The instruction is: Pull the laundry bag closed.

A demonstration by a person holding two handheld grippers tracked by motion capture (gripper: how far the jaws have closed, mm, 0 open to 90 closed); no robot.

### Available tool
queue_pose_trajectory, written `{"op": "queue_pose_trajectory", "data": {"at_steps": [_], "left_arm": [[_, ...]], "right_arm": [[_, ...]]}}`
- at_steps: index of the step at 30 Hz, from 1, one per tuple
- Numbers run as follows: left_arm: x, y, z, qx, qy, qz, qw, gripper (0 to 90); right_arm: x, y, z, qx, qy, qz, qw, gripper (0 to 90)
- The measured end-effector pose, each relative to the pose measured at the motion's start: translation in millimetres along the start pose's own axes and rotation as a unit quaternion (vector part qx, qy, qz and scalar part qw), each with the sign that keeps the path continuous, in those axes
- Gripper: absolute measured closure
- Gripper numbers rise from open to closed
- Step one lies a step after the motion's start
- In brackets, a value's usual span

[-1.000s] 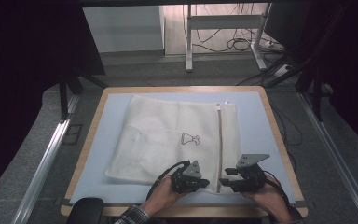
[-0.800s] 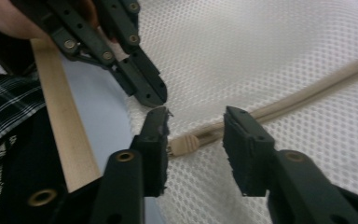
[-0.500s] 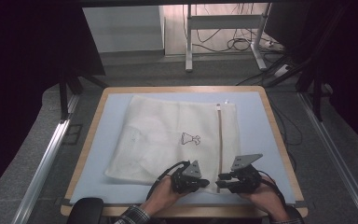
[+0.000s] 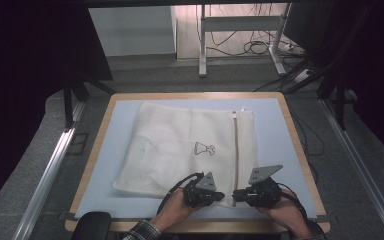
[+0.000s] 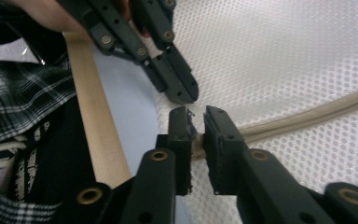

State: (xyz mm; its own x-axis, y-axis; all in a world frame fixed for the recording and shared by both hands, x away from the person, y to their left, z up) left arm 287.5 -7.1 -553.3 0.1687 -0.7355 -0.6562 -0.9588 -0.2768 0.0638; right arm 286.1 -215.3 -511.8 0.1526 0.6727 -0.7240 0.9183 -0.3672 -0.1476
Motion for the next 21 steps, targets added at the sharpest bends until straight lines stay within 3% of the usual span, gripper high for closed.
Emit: {"op": "queue_pose_trajectory", "data": {"at_steps": [5,11,14,16,17,18,21], "left_arm": [[0.3,0.5,0.0,-0.001,0.003,0.000,1.0000,88.2],[-0.2,1.3,-0.2,0.002,0.000,-0.002,1.0000,87.3],[3.3,6.1,-2.5,-0.029,0.021,0.001,0.9994,86.7],[3.4,6.9,-3.3,-0.021,0.017,-0.004,0.9996,86.5],[0.8,5.3,-3.6,-0.001,-0.001,-0.006,1.0000,86.5],[1.2,7.9,-5.0,-0.008,0.011,-0.001,0.9999,87.0],[1.6,11.5,-7.9,0.003,0.004,0.004,1.0000,87.3]], "right_arm": [[4.9,-5.0,0.7,-0.018,-0.029,0.015,0.9993,83.1],[4.4,-7.1,-0.3,-0.029,-0.037,0.035,0.9983,84.8],[4.3,-8.0,-0.4,-0.030,-0.041,0.038,0.9980,84.9],[4.6,-8.5,-0.6,-0.029,-0.043,0.042,0.9978,84.9],[4.6,-8.5,-0.6,-0.029,-0.043,0.042,0.9978,84.9],[4.6,-8.5,-0.7,-0.027,-0.043,0.042,0.9978,84.9],[5.0,-8.2,-1.0,-0.020,-0.043,0.046,0.9979,84.8]]}}
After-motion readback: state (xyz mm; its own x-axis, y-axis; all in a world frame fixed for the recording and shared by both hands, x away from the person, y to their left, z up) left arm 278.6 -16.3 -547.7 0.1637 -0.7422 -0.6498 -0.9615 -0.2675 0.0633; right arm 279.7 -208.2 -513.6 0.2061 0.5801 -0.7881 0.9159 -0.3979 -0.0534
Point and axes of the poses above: each handheld gripper's, and its own axes: x roughly forward along the jaws, z roughly out of its underside, y roughly to its right, the point moved 2 cm from there along x, roughly forward along the jaws
